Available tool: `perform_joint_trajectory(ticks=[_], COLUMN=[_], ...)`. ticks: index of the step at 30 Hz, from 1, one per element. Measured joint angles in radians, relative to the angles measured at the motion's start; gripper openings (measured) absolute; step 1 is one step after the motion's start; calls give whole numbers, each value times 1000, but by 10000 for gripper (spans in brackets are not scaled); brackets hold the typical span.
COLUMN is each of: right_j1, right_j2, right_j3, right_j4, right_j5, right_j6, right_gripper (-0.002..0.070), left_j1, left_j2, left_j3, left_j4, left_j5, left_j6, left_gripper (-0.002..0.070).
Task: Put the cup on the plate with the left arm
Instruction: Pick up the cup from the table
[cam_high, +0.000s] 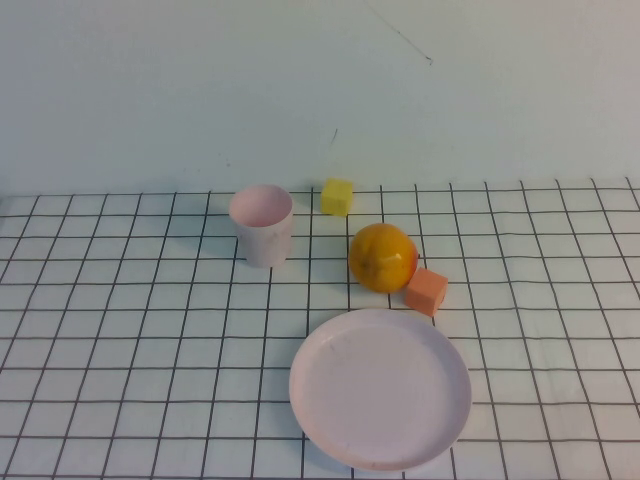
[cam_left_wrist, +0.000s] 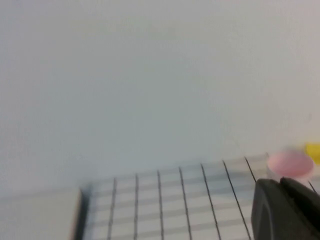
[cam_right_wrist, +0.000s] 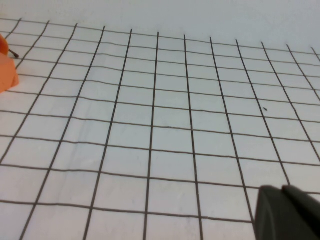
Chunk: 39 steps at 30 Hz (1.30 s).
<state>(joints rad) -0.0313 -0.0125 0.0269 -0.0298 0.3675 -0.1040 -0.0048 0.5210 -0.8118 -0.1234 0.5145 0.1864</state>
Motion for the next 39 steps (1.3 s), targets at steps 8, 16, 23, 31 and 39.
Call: perform_joint_trajectory(ticks=[8,16,23,31,39], right_j1=[0,0,0,0,0], right_j2=[0,0,0,0,0], right_j3=[0,0,0,0,0], right_j4=[0,0,0,0,0], right_j5=[0,0,0,0,0], right_j6=[0,0,0,0,0], right_gripper=[-2,-2,-2,-2,-2], left_j1=[0,0,-63,-226,-240], left_j2=[359,708,987,1272,1531], left_j3=[-173,-279,-482,-725,-913], left_j4=[-188,-449,-518,-264,-120], left_j5=[240,240,248,186,175], left_j6=[75,196,240,109,4], left_gripper=[18,491,575,528,455])
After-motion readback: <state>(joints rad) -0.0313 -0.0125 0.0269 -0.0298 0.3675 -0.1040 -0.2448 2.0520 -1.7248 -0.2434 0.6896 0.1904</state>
